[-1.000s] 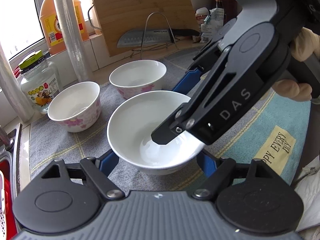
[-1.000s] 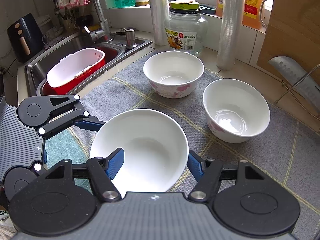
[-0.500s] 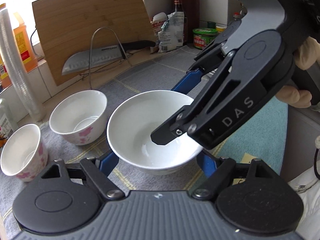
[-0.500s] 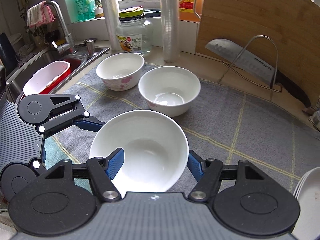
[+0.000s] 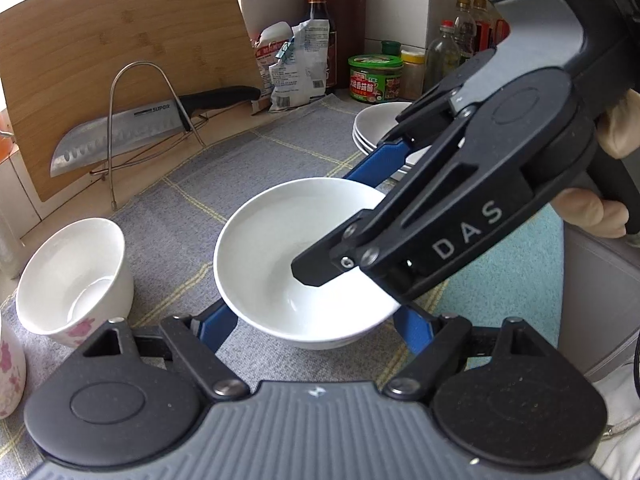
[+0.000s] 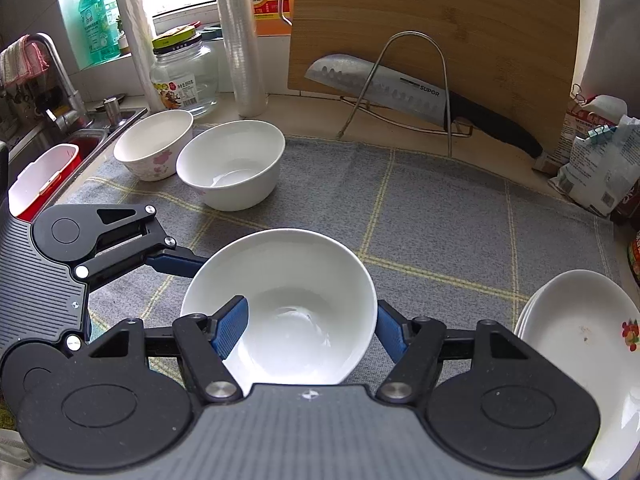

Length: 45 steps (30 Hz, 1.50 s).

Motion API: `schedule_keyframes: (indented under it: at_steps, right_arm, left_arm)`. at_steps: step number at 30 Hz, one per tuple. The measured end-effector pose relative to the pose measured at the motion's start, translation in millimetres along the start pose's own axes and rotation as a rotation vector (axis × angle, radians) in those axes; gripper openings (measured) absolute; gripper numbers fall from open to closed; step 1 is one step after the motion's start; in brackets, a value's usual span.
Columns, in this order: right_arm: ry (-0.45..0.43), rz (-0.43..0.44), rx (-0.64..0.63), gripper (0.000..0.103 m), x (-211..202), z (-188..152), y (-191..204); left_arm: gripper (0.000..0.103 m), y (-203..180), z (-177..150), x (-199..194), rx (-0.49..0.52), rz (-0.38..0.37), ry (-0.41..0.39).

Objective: Organize plates and bowls
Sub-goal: 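Lift and carry the white bowl with the right gripper toward the plate stack, then lower the white bowl beside the plate stack and open the right gripper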

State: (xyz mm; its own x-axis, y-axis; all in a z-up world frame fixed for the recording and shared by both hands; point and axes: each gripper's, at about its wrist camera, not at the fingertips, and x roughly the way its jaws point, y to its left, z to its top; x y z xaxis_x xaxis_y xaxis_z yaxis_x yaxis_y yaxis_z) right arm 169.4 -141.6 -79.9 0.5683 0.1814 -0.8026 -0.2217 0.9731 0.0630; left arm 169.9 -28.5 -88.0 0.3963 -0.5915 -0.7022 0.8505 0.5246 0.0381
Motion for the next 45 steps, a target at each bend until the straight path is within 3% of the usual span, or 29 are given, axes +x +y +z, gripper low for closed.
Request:
schedule_keyframes:
  at_steps: [21,24,28,32,38,45]
  right_arm:
    - [0.007,-0.002,0.056,0.075,12,-6,-16]
    - [0.003,0.012,0.060,0.080,12,-6,-15]
    - [-0.022,-0.003,0.056,0.097,8,-4,-13]
    - [-0.047,-0.019,0.035,0.101,-1,1,-11]
    - [-0.062,-0.015,0.007,0.103,-5,10,-7]
    - [-0.032,0.037,-0.121,0.103,10,34,10]
  left_arm:
    - [0.084,-2,-1,13,-0.030,-0.008,0.018]
    - [0.090,-1,-2,12,-0.043,-0.001,0.013]
    - [0.094,0,-6,5,-0.058,-0.003,0.011]
    - [0.096,6,-21,-14,-0.134,-0.019,0.022]
    - [0.098,31,-41,-44,-0.235,0.149,0.018]
    - [0.098,68,-41,-45,-0.307,0.355,-0.007]
